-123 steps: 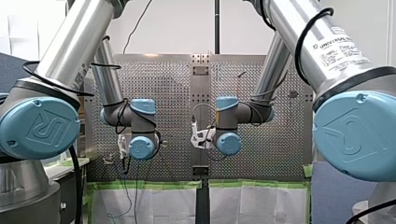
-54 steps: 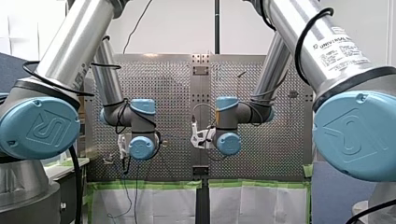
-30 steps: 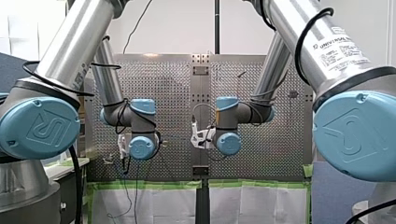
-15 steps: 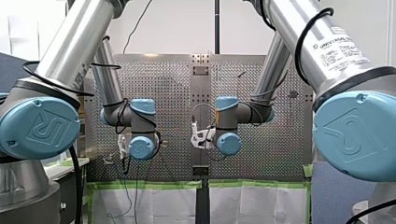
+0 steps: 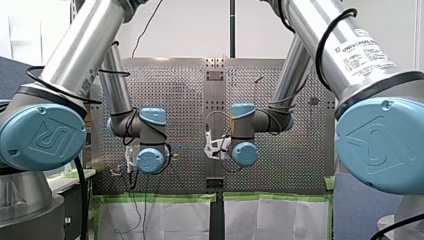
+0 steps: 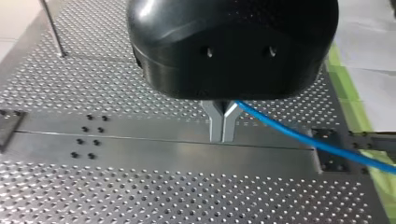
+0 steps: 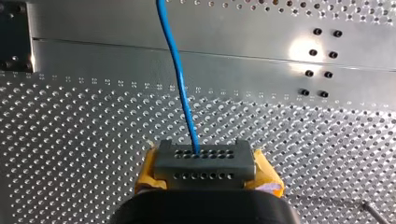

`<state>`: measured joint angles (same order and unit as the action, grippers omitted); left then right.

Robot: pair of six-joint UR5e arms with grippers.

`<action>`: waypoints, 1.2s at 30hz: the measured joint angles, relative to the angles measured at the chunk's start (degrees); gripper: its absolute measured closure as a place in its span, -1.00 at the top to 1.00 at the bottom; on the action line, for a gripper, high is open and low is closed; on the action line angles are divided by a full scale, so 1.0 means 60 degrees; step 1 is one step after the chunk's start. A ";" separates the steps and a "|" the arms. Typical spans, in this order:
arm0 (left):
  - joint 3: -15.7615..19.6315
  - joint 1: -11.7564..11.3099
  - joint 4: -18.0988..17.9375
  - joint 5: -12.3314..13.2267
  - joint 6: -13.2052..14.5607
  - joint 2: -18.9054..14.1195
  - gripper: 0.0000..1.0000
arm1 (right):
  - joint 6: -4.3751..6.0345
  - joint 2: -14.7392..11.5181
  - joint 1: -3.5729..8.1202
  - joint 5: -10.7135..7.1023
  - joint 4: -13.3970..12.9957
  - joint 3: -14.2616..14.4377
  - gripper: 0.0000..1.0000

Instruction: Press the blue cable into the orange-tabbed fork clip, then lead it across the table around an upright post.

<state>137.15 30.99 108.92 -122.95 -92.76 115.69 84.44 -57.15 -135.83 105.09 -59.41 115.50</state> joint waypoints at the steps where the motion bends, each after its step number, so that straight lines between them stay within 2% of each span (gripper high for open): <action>1: 0.0000 -0.0001 0.0004 0.0002 0.0002 0.0027 -1.00 | -0.0003 0.0053 -0.0019 0.0017 0.0055 -0.0012 -1.00; 7: 0.0003 -0.0005 0.0011 0.0006 0.0007 0.0084 -1.00 | -0.0008 0.0501 -0.0056 0.0047 0.0280 -0.0033 -1.00; 10: 0.0004 -0.0006 0.0012 0.0006 0.0007 0.0085 -1.00 | -0.0008 0.0589 -0.0058 0.0049 0.0299 -0.0035 -1.00; 36: 0.0003 -0.0006 0.0012 0.0007 0.0007 0.0088 -1.00 | -0.0009 0.0624 -0.0060 0.0049 0.0305 -0.0036 -1.00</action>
<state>137.17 30.96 109.00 -122.91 -92.72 116.22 84.39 -53.41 -136.19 105.39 -57.58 115.28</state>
